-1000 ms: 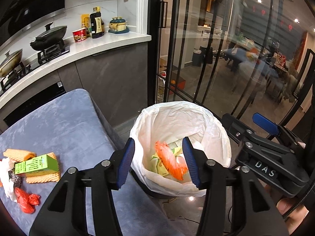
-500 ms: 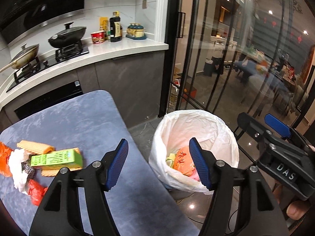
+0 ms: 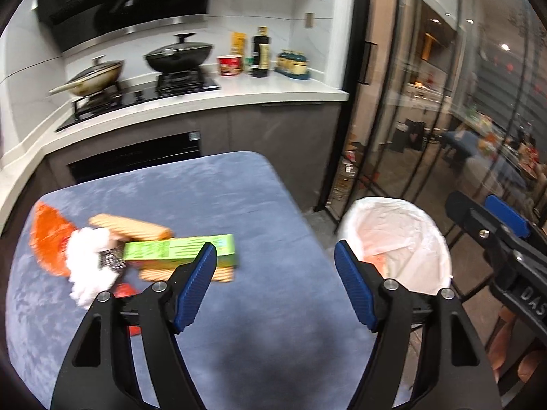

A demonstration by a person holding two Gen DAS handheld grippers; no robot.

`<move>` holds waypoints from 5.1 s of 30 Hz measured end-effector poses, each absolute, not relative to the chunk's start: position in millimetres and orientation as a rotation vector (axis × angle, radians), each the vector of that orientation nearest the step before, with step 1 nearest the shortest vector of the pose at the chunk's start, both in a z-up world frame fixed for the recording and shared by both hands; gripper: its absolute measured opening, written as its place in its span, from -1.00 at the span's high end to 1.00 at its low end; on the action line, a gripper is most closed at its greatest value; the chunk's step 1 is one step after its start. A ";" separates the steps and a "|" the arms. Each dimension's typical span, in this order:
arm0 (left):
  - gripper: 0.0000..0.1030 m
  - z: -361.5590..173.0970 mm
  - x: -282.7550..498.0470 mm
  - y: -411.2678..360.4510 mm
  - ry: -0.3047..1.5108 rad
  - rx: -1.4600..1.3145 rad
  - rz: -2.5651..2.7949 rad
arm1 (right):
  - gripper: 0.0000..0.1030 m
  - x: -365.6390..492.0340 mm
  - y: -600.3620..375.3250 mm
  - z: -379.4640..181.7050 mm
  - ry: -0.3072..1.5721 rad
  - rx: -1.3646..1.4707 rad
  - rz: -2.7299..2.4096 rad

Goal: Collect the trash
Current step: 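Move both open grippers back toward the remaining trash on the table, then grasp the white tissue with the left gripper while the right grasps another part of it, then carry the white tissue over the bin and open both grippers to drop it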

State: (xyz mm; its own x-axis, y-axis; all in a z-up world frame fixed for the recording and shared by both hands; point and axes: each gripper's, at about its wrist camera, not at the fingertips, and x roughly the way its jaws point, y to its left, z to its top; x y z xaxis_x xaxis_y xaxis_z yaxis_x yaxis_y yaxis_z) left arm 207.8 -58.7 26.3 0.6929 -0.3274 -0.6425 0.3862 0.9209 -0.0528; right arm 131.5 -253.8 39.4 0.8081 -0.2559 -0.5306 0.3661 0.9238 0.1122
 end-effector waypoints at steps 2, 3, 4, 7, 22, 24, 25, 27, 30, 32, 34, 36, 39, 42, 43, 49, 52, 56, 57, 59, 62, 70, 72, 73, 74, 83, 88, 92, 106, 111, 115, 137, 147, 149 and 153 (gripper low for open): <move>-0.32 26.8 208.7 -39.6 0.704 0.074 -0.366 | -0.65 133.6 -239.6 40.0 0.534 0.206 -0.310; -0.33 26.7 209.3 -32.0 0.707 0.066 -0.355 | -0.65 134.5 -232.1 40.2 0.535 0.204 -0.298; -0.39 25.9 209.6 -20.5 0.713 0.053 -0.339 | -0.65 136.7 -226.8 41.0 0.537 0.204 -0.288; -0.44 21.8 209.5 7.2 0.722 0.033 -0.286 | -0.65 141.5 -206.3 39.3 0.544 0.200 -0.253; -0.60 -12.3 214.7 137.5 0.773 -0.040 -0.052 | -0.65 175.5 -113.5 -4.1 0.673 0.186 -0.098; -0.61 -16.1 216.3 148.0 0.777 -0.046 -0.044 | -0.65 180.9 -101.1 -11.8 0.694 0.182 -0.078; -0.61 -19.0 217.5 153.8 0.782 -0.049 -0.043 | -0.65 183.9 -94.2 -15.6 0.703 0.178 -0.069; -0.61 -24.7 220.1 161.8 0.791 -0.055 -0.040 | -0.65 191.2 -83.1 -21.5 0.720 0.175 -0.050; -0.69 -32.4 226.8 170.4 0.809 -0.082 -0.048 | -0.65 198.3 -69.1 -29.5 0.738 0.167 -0.033; -0.75 -38.3 232.8 174.9 0.822 -0.111 -0.060 | -0.65 202.1 -63.7 -35.2 0.753 0.169 -0.025; -0.75 -43.2 239.0 176.2 0.830 -0.123 -0.067 | -0.65 208.1 -58.8 -41.4 0.768 0.169 -0.019; -0.75 -49.1 247.2 175.3 0.839 -0.125 -0.073 | -0.65 213.7 -53.9 -47.2 0.782 0.165 -0.017; -0.75 -57.0 258.6 173.2 0.851 -0.133 -0.081 | -0.65 220.3 -52.4 -54.2 0.797 0.168 -0.014; -0.75 -66.1 271.7 171.9 0.869 -0.162 -0.095 | -0.65 225.2 -52.6 -59.0 0.806 0.174 -0.017; -0.74 -68.3 275.5 171.7 0.873 -0.172 -0.098 | -0.65 226.4 -53.2 -60.1 0.808 0.177 -0.018; -0.21 -76.9 291.1 167.5 0.896 -0.200 -0.142 | -0.65 233.0 -56.2 -68.0 0.823 0.195 -0.027; 0.44 -79.9 292.5 164.2 0.916 -0.198 -0.168 | -0.65 235.1 -57.2 -69.6 0.823 0.198 -0.030; 0.93 -80.9 285.9 165.0 0.930 -0.200 -0.181 | -0.65 237.2 -57.2 -69.1 0.820 0.202 -0.028; 0.94 -79.8 282.1 166.6 0.927 -0.199 -0.177 | -0.65 238.1 -56.6 -68.5 0.818 0.202 -0.027; 1.00 -76.6 271.4 171.5 0.921 -0.204 -0.169 | -0.65 238.4 -55.9 -67.0 0.815 0.201 -0.023; 1.00 -71.4 255.0 181.3 0.919 -0.214 -0.171 | -0.65 241.1 -50.9 -63.5 0.806 0.201 -0.009; 0.99 -61.8 240.7 200.4 0.895 -0.211 -0.138 | -0.60 255.5 -27.5 -57.6 0.792 0.196 0.037; 0.92 -62.6 242.4 204.6 0.902 -0.224 -0.135 | -0.54 262.0 -19.0 -60.6 0.803 0.188 0.063; 0.75 -63.8 244.0 206.5 0.910 -0.230 -0.129 | -0.45 264.1 -15.1 -62.2 0.809 0.181 0.072; 0.53 -65.1 244.9 209.1 0.915 -0.236 -0.116 | -0.41 267.5 -9.8 -64.6 0.816 0.169 0.083; 0.28 -66.9 246.9 233.4 0.909 -0.257 -0.036 | -0.04 302.0 25.2 -86.7 0.854 0.124 0.153; 0.13 -66.2 247.2 239.7 0.906 -0.266 -0.020 | 0.74 312.2 26.9 -99.7 0.901 0.136 0.173; 0.13 -62.4 245.0 232.3 0.895 -0.248 -0.029 | 0.85 298.2 19.6 -91.7 0.891 0.177 0.208; -0.36 -42.9 220.9 165.9 0.881 -0.211 -0.186 | 0.88 200.6 -54.3 -79.7 0.903 0.236 0.108; -0.48 -40.7 208.5 130.0 0.885 -0.165 -0.259 | 0.88 180.1 -72.7 -92.6 0.943 0.266 0.073; -0.42 -52.4 210.5 102.6 0.910 -0.119 -0.288 | 0.88 171.4 -80.8 -96.0 0.942 0.297 0.075; 0.88 -33.5 207.4 110.9 0.879 -0.100 -0.264 | 0.88 162.5 -103.1 -87.0 0.893 0.347 0.062; 0.88 19.6 189.7 127.6 0.781 -0.128 -0.246 | 0.88 158.3 -114.5 -35.6 0.767 0.351 0.074; 0.88 28.5 186.4 126.2 0.766 -0.125 -0.259 | 0.88 157.9 -116.7 -24.8 0.740 0.348 0.080; 0.88 47.6 179.8 115.5 0.735 -0.111 -0.288 | 0.88 157.3 -121.0 6.3 0.662 0.342 0.097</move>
